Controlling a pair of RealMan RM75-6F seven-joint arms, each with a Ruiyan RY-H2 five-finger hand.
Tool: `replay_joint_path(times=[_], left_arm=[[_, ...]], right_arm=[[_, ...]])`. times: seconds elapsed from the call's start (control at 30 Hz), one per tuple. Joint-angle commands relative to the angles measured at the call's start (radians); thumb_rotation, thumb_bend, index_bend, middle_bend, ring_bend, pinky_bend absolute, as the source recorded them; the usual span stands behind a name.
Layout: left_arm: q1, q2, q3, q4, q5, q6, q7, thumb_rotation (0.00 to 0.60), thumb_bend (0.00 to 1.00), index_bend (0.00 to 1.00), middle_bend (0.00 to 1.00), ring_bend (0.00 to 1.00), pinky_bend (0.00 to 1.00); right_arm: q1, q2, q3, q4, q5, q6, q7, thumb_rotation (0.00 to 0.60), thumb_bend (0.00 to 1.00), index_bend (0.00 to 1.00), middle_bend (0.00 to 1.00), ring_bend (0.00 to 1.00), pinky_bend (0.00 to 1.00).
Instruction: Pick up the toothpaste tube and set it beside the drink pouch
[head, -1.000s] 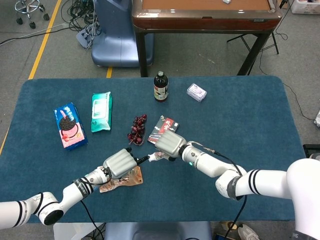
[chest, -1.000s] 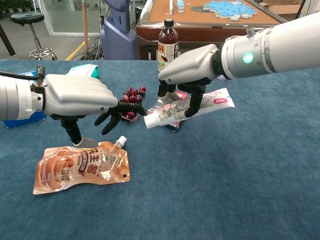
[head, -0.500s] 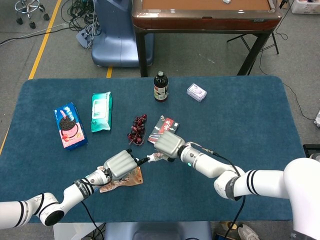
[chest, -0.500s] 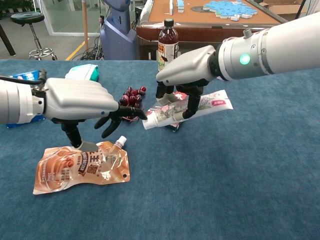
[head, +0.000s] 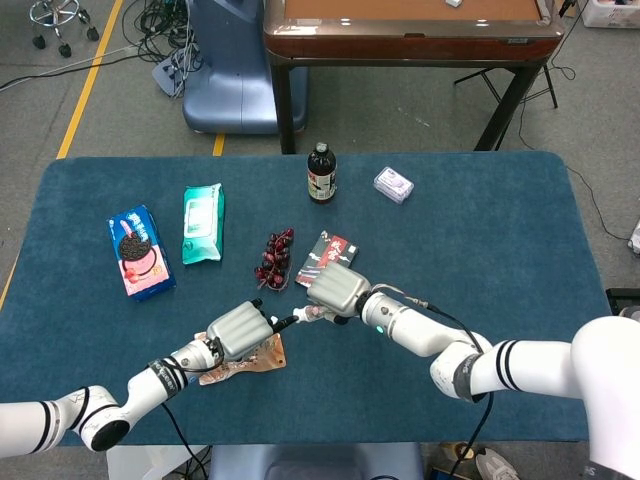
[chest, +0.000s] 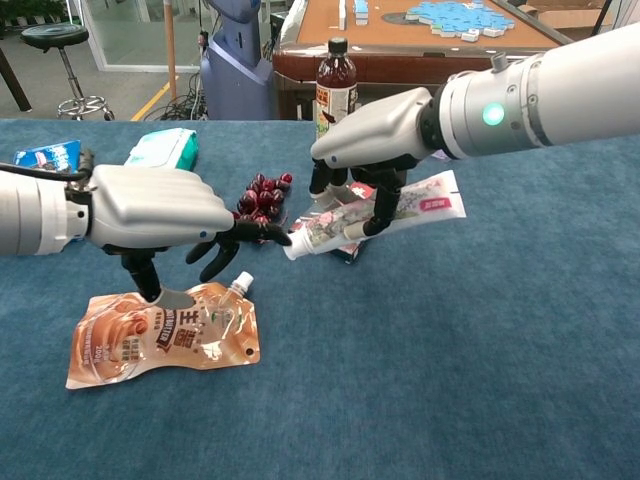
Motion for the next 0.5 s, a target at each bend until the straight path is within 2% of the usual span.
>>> replay_joint_path(times=[0.03, 0.5], left_arm=[[-0.002, -0.002, 0.000, 0.002, -0.001, 0.001, -0.002, 0.600, 0.26, 0.07, 0.51, 0.50, 0.25], [-0.014, -0.022, 0.003, 0.013, -0.017, -0.002, 0.002, 0.600, 0.26, 0.07, 0.51, 0.50, 0.25]], right_arm=[[-0.007, 0.002, 0.008, -0.004, -0.016, 0.001, 0.020, 0.600, 0.99, 1.00, 0.87, 0.85, 0.43], [-0.038, 0.009, 0.035, -0.009, -0.102, 0.001, 0.102, 0.600, 0.97, 1.00, 0.89, 0.87, 0.44]])
